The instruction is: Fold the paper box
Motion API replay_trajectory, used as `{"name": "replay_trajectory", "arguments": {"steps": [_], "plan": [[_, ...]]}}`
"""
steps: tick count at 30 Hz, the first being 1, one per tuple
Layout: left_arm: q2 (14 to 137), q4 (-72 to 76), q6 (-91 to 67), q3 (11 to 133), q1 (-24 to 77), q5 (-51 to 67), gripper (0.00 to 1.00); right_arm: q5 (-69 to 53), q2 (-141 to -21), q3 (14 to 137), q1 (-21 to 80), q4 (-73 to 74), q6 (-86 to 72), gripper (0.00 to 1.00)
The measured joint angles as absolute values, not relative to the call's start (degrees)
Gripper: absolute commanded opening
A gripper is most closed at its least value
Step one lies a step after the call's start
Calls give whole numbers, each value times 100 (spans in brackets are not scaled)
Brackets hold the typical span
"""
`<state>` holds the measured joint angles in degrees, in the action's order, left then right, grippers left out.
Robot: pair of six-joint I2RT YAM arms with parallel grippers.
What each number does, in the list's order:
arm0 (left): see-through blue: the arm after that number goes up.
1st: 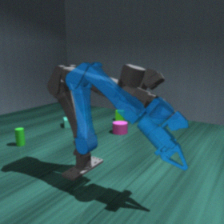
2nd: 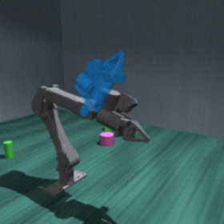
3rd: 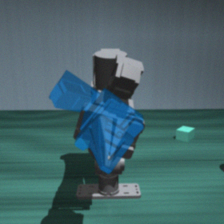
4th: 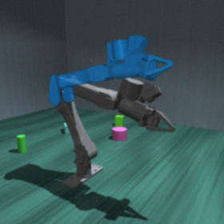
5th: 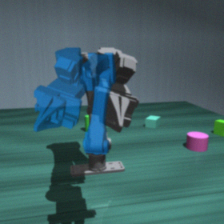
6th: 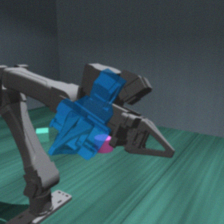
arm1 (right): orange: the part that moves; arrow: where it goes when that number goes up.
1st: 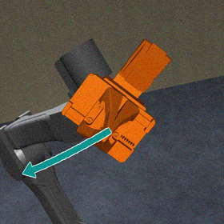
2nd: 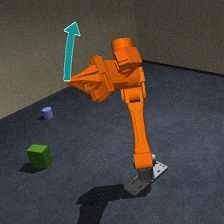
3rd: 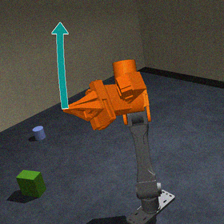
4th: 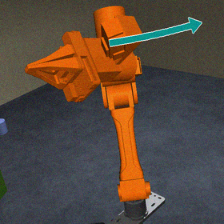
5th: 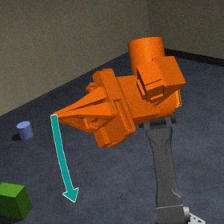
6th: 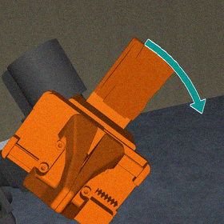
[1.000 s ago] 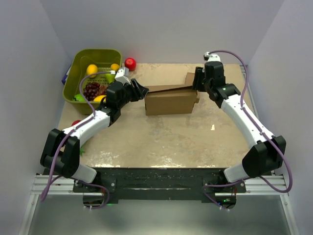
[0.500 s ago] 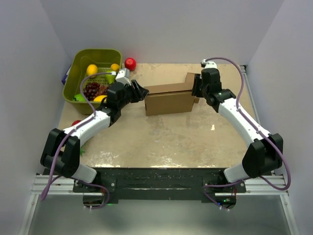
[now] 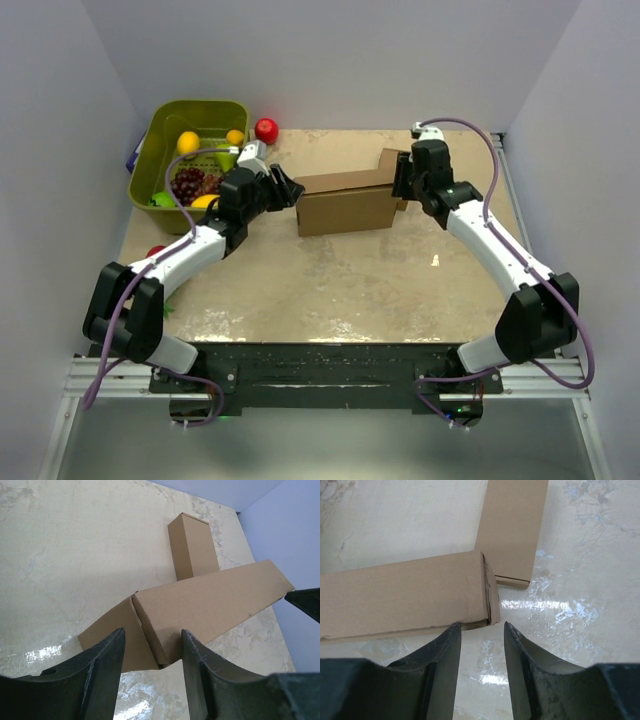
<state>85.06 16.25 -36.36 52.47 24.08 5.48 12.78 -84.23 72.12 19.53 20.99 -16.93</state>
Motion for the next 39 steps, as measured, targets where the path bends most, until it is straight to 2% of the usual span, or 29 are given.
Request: {"name": "replay_trajectory", "arguments": {"steps": [7,13,19,25,32,39], "plan": [[8506,1146,-3570,5516,2403,545,61,1155,-8436,7684,1890,2534,-1695,48],[8464,958,-3531,5572,2401,467,63,989,-8479,7983,1772,2565,-1704,47],[8425,888,-3533,5572,2338,401,61,937,-8674,8005,1723,2578,-1708,37],[8425,891,-3535,5572,2294,397,54,939,-8827,7983,1717,2569,-1706,30],[8427,963,-3535,5548,2294,432,47,937,-8858,7854,1708,2434,-1710,15],[8442,1199,-3538,5446,2294,480,43,904,-8818,7644,1688,2121,-1706,9]]}}
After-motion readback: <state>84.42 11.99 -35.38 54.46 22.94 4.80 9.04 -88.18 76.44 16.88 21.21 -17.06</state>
